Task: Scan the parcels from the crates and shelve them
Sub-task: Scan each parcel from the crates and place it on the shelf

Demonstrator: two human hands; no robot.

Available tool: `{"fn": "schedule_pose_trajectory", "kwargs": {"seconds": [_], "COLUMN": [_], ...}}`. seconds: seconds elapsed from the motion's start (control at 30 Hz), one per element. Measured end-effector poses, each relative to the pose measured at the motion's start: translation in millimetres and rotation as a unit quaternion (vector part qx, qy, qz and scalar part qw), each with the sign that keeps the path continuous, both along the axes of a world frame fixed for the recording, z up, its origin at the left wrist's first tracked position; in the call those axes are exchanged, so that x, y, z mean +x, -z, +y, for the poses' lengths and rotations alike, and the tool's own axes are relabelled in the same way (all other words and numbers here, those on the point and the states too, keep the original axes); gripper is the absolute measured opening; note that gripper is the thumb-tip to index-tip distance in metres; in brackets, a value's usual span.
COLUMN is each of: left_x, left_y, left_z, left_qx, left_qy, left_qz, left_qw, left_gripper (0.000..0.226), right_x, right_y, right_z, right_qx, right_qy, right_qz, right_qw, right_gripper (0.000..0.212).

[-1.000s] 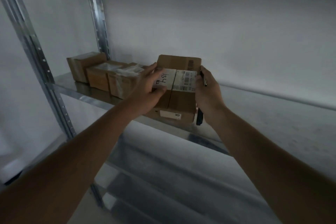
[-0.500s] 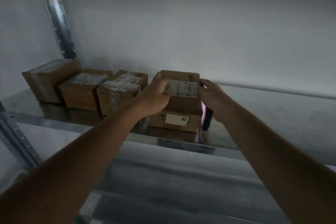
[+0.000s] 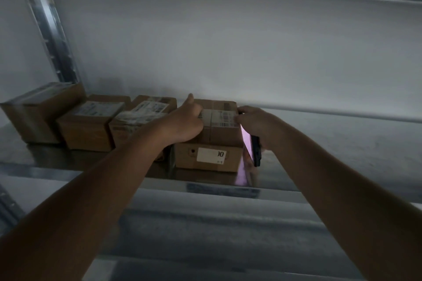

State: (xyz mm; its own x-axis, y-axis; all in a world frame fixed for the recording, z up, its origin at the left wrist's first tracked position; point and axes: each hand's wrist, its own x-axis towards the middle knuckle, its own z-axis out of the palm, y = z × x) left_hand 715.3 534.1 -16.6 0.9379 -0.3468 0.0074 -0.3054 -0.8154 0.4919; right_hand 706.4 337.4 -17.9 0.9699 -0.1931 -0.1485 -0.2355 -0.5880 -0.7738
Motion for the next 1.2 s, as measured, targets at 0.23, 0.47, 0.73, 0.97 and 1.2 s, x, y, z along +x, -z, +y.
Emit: {"fn": "schedule_pose_trajectory", "kwargs": {"seconds": [0.23, 0.47, 0.73, 0.97, 1.2], "left_x": [-4.3, -10.7, -38.2, -90.8, -182.0], "left_y": [-0.7, -0.9, -0.5, 0.4, 0.6], "left_z": [-1.6, -14.9, -62.5, -126.8, -222.5], "left_qx": [0.029, 0.041, 0.019, 0.05, 0.075], "left_qy": [0.015, 0.036, 0.125, 0.191, 0.264], "left_qz": [-0.016, -0.12, -0.208, -0.222, -0.24], "left_qw": [0.999, 0.991, 0.97, 0.955, 0.931], "left_gripper": [0.042, 0.028, 0.047, 0.045, 0.065], "right_x": [-0.4, -22.7, -83.4, -169.1, -277.1], "right_y": [2.5, 9.2, 8.7, 7.7, 27.6], "right_z": [-0.8, -3.7, -38.0, -98.6, -186.2], "right_qx": [-0.038, -0.105, -0.188, -0.274, -0.353], "right_qy": [-0.008, 0.016, 0.063, 0.136, 0.208], "right_qz": [-0.018, -0.124, -0.158, -0.125, -0.112], "right_qw": [0.999, 0.987, 0.967, 0.944, 0.905], "right_gripper": [0.032, 0.053, 0.051, 0.055, 0.053]}}
